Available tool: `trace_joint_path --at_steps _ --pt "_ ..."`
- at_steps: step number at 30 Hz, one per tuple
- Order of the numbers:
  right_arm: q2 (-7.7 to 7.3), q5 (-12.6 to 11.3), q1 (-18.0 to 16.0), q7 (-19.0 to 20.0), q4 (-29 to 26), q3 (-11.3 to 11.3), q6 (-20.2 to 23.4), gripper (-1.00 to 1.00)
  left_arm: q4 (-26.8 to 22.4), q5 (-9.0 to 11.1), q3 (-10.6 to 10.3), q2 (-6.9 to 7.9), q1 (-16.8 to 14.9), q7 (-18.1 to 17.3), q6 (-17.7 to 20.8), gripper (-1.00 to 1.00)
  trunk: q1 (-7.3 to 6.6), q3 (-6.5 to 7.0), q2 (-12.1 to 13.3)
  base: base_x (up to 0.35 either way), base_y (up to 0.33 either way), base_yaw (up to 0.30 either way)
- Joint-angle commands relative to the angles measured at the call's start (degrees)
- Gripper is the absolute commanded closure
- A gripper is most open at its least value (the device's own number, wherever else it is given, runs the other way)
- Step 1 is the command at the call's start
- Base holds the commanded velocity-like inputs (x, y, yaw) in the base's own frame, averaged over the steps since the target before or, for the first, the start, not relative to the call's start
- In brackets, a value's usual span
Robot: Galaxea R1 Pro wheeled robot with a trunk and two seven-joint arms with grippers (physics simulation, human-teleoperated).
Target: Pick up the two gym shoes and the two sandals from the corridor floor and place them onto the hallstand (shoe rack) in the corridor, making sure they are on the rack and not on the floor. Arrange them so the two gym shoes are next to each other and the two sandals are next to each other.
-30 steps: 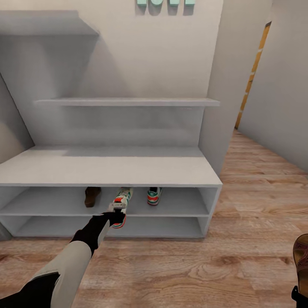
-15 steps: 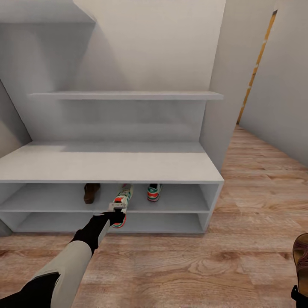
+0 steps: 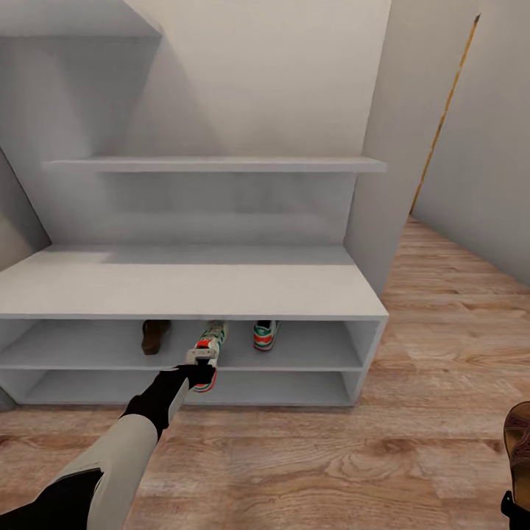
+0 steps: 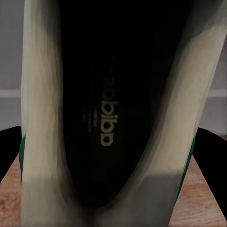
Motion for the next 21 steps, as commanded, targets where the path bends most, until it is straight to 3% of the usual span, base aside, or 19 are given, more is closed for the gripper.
trace_joint_path --at_steps 1,12,16,21 --pt "-0.01 0.4 0.0 -0.2 0.0 -0.1 -0.1 1.00 -0.1 -0.6 0.5 -0.07 0.0 -0.5 0.3 1.00 -0.01 -0.05 0.0 0.027 0.000 0.000" --pt "-0.04 0.4 0.0 -0.2 0.0 -0.2 -0.1 1.00 0.0 -0.9 0.4 -0.14 0.0 -0.3 0.3 1.00 -0.01 -0.05 0.0 0.145 -0.084 0.000" --pt "-0.03 0.4 0.0 -0.2 0.0 -0.2 -0.1 1.00 0.2 -0.6 0.4 -0.31 0.0 4.8 0.1 1.00 -0.01 -0.05 0.0 0.019 -0.009 0.000" --pt "-0.04 0.4 0.0 -0.2 0.0 -0.2 -0.1 1.00 0.6 -0.5 0.3 -0.44 0.0 5.9 0.0 1.00 -0.01 -0.05 0.0 0.001 -0.001 0.000"
